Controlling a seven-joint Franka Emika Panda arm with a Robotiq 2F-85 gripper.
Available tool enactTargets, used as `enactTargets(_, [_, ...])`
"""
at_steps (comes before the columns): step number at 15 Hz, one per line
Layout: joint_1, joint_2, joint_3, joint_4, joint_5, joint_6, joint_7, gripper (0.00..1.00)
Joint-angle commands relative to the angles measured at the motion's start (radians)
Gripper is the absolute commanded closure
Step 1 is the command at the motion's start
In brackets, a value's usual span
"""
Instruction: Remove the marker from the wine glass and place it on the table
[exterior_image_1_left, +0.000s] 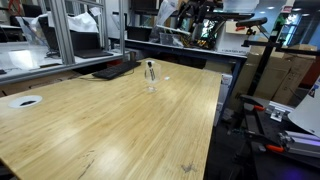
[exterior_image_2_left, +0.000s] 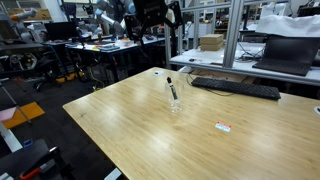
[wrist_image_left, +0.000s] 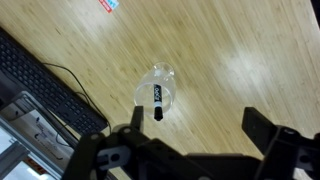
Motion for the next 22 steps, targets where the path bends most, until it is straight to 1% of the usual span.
enactTargets(1, [-0.003,0.112,0.012,0.07,0.118,0.029,-0.142,0.0])
enactTargets(2, [-0.028,0.069,0.04,0.026,0.066,0.026,-0.07,0.0])
enactTargets(4, [-0.035,0.115,0.046,0.054,0.093,0.031,-0.106,0.0])
enactTargets(10, [-0.035,0.117,0.046,0.064,0.095,0.03,-0.108,0.0])
enactTargets(12, [-0.03,0.152,0.051,0.085,0.178,0.044,-0.15,0.0])
enactTargets(14, [-0.026,0.195,0.062,0.116,0.297,0.054,-0.216,0.0])
enactTargets(16, [-0.037,0.242,0.085,0.16,0.428,0.044,-0.329,0.0])
enactTargets(18, [-0.061,0.304,0.114,0.221,0.529,0.031,-0.442,0.0])
enactTargets(20, [-0.094,0.372,0.147,0.283,0.577,0.019,-0.512,0.0])
enactTargets(22, [-0.129,0.44,0.179,0.339,0.593,0.014,-0.551,0.0])
